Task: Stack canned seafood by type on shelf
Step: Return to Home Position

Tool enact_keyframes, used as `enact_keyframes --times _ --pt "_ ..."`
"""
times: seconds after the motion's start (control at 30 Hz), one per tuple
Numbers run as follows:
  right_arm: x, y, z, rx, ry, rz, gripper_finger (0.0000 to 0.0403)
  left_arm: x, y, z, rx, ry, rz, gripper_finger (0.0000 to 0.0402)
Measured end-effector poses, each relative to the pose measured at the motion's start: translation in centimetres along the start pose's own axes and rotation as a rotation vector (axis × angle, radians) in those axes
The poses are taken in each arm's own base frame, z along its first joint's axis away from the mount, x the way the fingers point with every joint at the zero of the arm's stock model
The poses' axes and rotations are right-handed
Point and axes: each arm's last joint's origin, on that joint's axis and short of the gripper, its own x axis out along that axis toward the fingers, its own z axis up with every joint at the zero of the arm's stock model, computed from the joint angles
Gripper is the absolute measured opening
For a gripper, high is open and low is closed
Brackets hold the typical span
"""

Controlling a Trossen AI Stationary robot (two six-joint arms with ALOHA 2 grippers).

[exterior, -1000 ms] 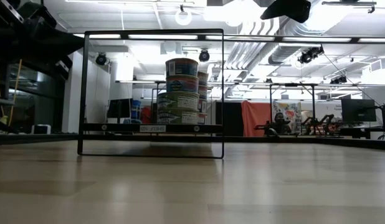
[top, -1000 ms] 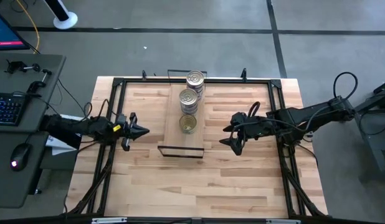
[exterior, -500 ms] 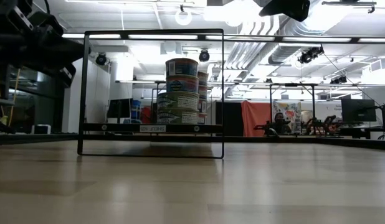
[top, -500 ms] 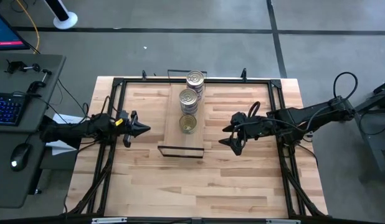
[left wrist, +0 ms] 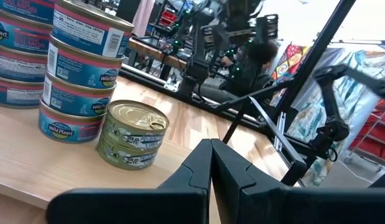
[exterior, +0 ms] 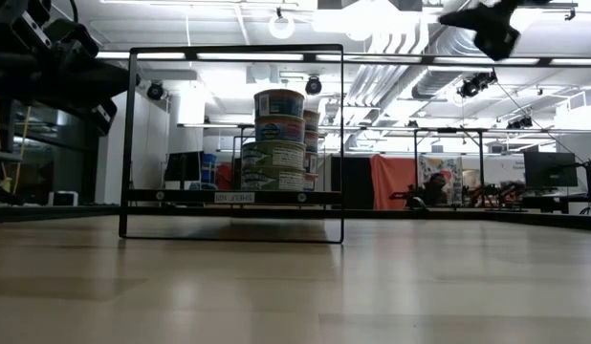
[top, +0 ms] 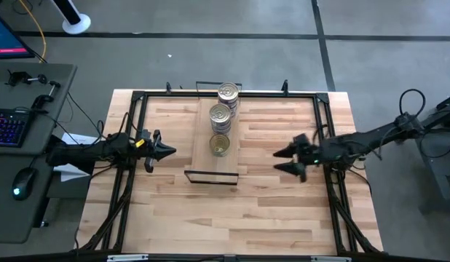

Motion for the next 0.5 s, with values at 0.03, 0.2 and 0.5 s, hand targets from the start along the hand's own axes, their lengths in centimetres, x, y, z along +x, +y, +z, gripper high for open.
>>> enact_keyframes --times 0.03,0.2,0.5 --pt "-0.8 -0.7 -0.5 -0.002 -0.038 0.018 0.0279 0.0 0.0 0.0 0.000 0.000 0.000 0.0000" --pt "-3.8 -4.2 -2.7 -0.068 -0.187 0.052 0.0279 0.0 0.0 0.0 0.000 0.000 0.000 0.0000" --pt "-5.9 -7.9 -5.5 -0.190 -0.323 0.119 0.0279 0.0 0.0 0.0 0.001 0.000 0.000 0.0000"
